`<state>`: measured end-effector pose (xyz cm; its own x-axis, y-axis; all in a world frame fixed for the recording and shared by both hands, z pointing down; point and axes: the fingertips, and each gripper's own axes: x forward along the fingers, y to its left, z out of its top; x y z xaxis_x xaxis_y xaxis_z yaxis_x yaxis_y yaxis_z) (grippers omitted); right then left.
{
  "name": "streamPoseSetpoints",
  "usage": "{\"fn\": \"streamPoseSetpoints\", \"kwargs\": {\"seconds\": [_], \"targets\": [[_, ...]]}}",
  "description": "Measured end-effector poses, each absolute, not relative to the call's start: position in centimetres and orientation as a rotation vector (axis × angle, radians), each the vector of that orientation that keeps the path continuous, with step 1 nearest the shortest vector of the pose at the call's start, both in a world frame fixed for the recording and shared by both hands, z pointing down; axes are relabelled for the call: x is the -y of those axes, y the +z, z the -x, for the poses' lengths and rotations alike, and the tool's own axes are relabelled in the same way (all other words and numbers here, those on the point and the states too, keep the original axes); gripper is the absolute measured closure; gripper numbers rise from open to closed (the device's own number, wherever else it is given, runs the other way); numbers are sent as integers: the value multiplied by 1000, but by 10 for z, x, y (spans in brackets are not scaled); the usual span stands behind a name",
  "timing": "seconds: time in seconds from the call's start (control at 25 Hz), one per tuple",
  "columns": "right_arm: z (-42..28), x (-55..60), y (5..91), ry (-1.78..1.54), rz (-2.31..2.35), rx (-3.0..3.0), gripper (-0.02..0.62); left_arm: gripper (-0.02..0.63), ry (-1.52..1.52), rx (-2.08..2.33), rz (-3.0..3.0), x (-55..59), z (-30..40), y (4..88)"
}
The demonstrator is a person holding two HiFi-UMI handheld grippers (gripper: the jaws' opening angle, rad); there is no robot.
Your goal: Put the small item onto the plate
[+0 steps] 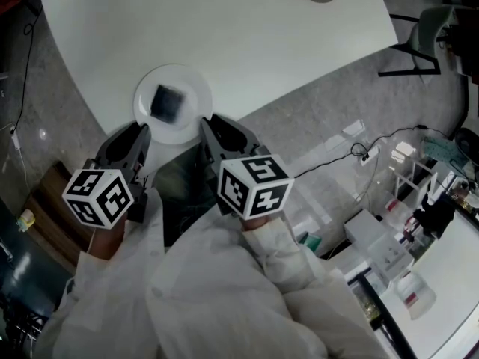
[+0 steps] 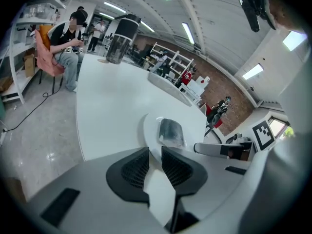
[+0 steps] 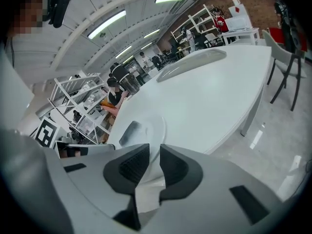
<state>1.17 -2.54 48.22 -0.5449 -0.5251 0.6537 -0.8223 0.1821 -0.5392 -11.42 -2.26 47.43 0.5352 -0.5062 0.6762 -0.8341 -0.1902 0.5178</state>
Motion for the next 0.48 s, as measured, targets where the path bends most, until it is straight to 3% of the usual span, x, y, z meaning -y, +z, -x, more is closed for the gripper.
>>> {"fn": "streamPoseSetpoints", "kwargs": {"seconds": [0.48], "targets": [[-22,29,460,1263,-1376,2165,523,522,418,1076,-1939,29,105,453]]}}
